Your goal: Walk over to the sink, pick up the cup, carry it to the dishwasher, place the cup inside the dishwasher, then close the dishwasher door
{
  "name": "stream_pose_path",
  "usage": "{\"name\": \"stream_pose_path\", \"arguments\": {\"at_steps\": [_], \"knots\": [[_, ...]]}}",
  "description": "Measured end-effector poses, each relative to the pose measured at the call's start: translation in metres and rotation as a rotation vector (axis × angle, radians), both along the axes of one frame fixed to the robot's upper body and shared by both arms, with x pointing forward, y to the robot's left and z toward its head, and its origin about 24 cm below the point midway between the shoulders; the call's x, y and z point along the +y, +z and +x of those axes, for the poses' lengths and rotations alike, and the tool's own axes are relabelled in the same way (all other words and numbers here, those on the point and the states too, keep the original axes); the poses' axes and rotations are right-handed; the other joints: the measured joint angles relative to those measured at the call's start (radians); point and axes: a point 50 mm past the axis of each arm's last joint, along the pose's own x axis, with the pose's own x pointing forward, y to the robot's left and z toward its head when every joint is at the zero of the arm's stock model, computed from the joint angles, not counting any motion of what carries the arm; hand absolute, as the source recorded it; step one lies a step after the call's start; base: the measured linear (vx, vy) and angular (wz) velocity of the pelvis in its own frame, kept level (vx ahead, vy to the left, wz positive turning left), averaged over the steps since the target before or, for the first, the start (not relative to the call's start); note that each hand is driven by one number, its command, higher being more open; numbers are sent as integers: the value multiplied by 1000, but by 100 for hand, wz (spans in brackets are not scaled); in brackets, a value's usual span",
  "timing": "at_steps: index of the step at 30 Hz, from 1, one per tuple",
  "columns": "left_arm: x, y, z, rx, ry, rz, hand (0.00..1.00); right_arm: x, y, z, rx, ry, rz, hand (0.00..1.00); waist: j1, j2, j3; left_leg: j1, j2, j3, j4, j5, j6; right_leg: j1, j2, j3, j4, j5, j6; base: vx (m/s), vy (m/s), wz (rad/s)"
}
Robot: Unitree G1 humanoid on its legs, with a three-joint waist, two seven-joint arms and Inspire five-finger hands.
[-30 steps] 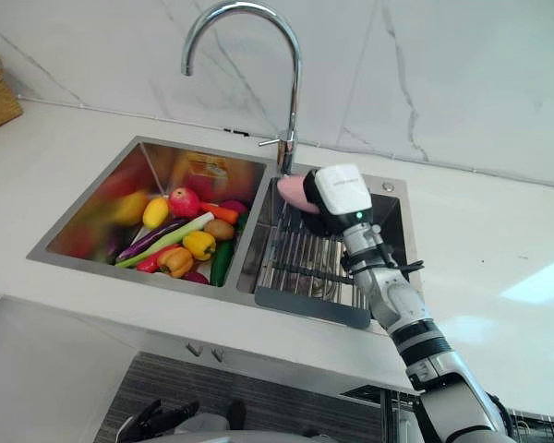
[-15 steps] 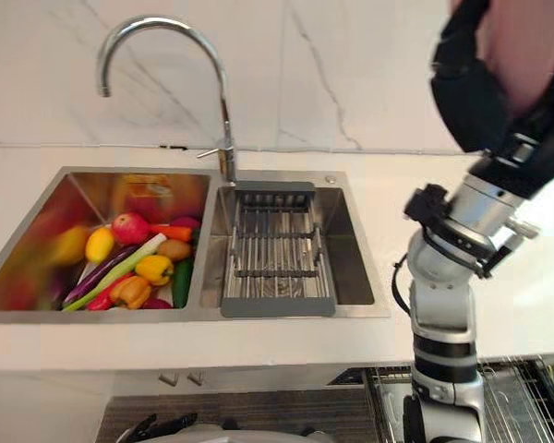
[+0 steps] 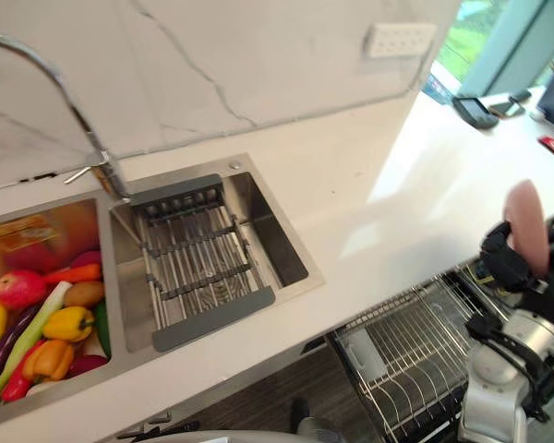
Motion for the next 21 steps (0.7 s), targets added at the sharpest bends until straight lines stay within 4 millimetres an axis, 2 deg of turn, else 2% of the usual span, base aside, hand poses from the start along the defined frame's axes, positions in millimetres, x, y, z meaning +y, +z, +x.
{"name": "stream_pose_path", "arguments": {"at_steps": [1, 2, 4, 5, 6, 8, 9, 10, 11, 12, 13, 14, 16, 17, 21], "knots": [[1, 1, 4, -23, 21, -6, 100, 2, 0, 0, -22, -8, -1, 0, 8, 1, 10, -25, 5, 32, 21, -9, 3, -27, 0, -5, -16, 22, 3, -127, -21, -102], [3, 4, 11, -59, 57, -11, 100, 8, 1, 3, -51, -1, -13, 0, 21, -7, 34, -62, 13, 84, 53, -21, 8, -66, -19, -75, -38, 13, 4, -125, -27, -103], [3, 6, 21, -87, 76, -8, 100, 11, 1, 4, -62, -9, -27, 0, 36, -9, 65, -81, 29, 125, 84, -32, 10, -89, -55, -218, -13, 1, 4, -99, -18, -78], [6, 8, 24, -99, 103, -7, 100, 16, 0, 4, -67, -8, -28, 0, 34, -20, 86, -84, 40, 138, 120, -51, 6, -101, -85, -297, 31, 13, -7, -64, -9, -48], [7, 8, 24, -96, 136, -7, 100, 18, 0, 4, -67, -10, -30, 0, 25, -24, 96, -89, 56, 139, 165, -73, -2, -114, -95, -320, 87, 30, -32, -44, -14, -24], [8, 9, 24, -90, 164, -6, 100, 17, -1, 2, -72, -22, -33, 0, 17, -31, 100, -111, 74, 133, 205, -95, -4, -141, -94, -322, 142, 27, -39, -56, -15, -9], [9, 9, 25, -91, 166, -7, 100, 17, 0, 3, -79, -26, -34, 0, 11, -33, 101, -123, 78, 130, 209, -101, 1, -154, -94, -318, 153, 32, -32, -100, -16, -7], [8, 9, 28, -96, 162, -7, 100, 18, 1, 4, -95, -40, -45, 0, 10, -19, 99, -153, 93, 124, 205, -103, 13, -171, -87, -308, 133, 45, -5, -95, -2, 4], [9, 11, 33, -117, 164, -2, 100, 18, -1, 5, -105, -65, -54, 0, 7, -20, 103, -185, 95, 122, 206, -89, 27, -202, -112, -333, 241, -35, -41, -66, 12, 10], [10, 11, 35, -127, 165, 3, 100, 18, -3, 5, -107, -78, -54, 0, 8, -24, 105, -193, 93, 117, 209, -85, 26, -207, -130, -352, 287, -83, -42, 26, 18, 13], [14, 13, 38, -143, 168, 15, 100, 20, -8, 13, -115, -85, -38, 0, 11, -38, 116, -210, 90, 113, 222, -79, 22, -176, -148, -375, 272, -108, -17, 46, -18, 10], [15, 14, 44, -161, 179, 12, 100, 24, -10, 24, -121, -73, -19, 0, 14, -43, 130, -230, 92, 108, 244, -76, 16, -147, -135, -382, 197, -98, 6, 44, -48, 8], [11, 15, 50, -183, 179, 3, 100, 30, -16, 39, -93, -42, 3, 0, 13, -25, 150, -244, 99, 96, 251, -67, 15, -129, -116, -393, 143, -67, 1, -20, -55, 15], [6, 16, 56, -202, 177, -8, 100, 34, -24, 46, -55, -24, 25, 0, 27, -10, 164, -246, 100, 84, 247, -59, 14, -111, -105, -404, 108, -51, -1, -32, -36, 20], [-2, 16, 62, -231, 199, -35, 100, 40, -36, 51, 19, -8, 27, 0, 43, 18, 189, -245, 82, 51, 203, -27, 14, -87, -101, -436, 62, -32, -4, -19, -15, 25]]}}
